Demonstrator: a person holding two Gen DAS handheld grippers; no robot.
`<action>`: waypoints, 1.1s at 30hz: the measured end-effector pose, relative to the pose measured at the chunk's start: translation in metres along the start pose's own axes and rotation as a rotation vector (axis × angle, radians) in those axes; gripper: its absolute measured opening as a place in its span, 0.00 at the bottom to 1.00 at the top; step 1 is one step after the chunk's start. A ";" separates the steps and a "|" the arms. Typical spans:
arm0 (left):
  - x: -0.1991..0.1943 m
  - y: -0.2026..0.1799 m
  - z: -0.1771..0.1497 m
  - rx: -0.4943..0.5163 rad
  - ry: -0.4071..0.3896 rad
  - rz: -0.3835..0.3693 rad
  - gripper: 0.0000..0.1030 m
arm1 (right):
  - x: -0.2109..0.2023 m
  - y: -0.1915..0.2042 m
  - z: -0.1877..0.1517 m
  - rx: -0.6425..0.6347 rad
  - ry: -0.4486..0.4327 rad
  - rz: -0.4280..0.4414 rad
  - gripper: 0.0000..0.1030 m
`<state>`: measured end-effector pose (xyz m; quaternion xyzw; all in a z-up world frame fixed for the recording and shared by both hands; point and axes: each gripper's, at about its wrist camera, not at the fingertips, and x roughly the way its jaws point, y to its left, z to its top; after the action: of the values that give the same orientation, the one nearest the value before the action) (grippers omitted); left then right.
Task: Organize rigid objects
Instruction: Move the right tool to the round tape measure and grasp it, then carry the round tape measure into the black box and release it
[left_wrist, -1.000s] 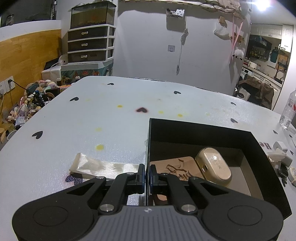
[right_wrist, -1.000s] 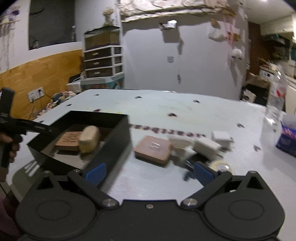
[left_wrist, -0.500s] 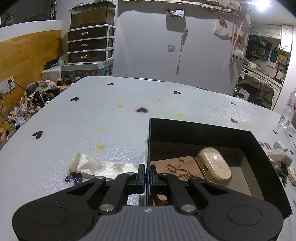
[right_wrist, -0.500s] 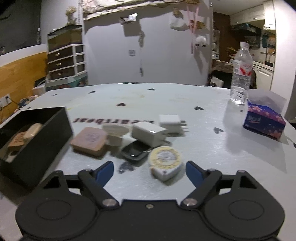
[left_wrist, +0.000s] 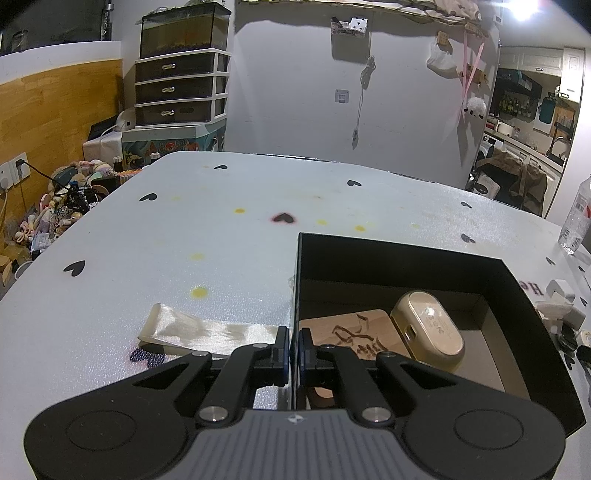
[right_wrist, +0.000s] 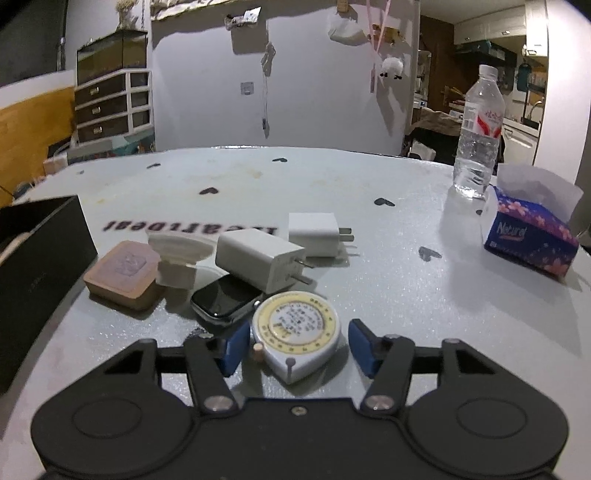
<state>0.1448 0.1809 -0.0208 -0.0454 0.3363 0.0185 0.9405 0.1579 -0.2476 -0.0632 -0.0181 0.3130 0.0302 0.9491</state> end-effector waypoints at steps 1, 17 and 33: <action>0.000 0.000 0.000 0.000 0.000 0.000 0.04 | 0.001 0.000 0.001 0.000 0.000 0.001 0.58; 0.000 0.001 0.000 -0.002 0.000 -0.002 0.04 | -0.017 0.004 0.002 0.016 0.027 -0.015 0.51; -0.001 0.002 -0.001 -0.004 0.000 -0.001 0.04 | -0.082 0.090 0.055 -0.093 -0.107 0.288 0.51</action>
<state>0.1438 0.1824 -0.0209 -0.0476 0.3361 0.0188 0.9404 0.1185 -0.1586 0.0280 -0.0154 0.2597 0.1814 0.9484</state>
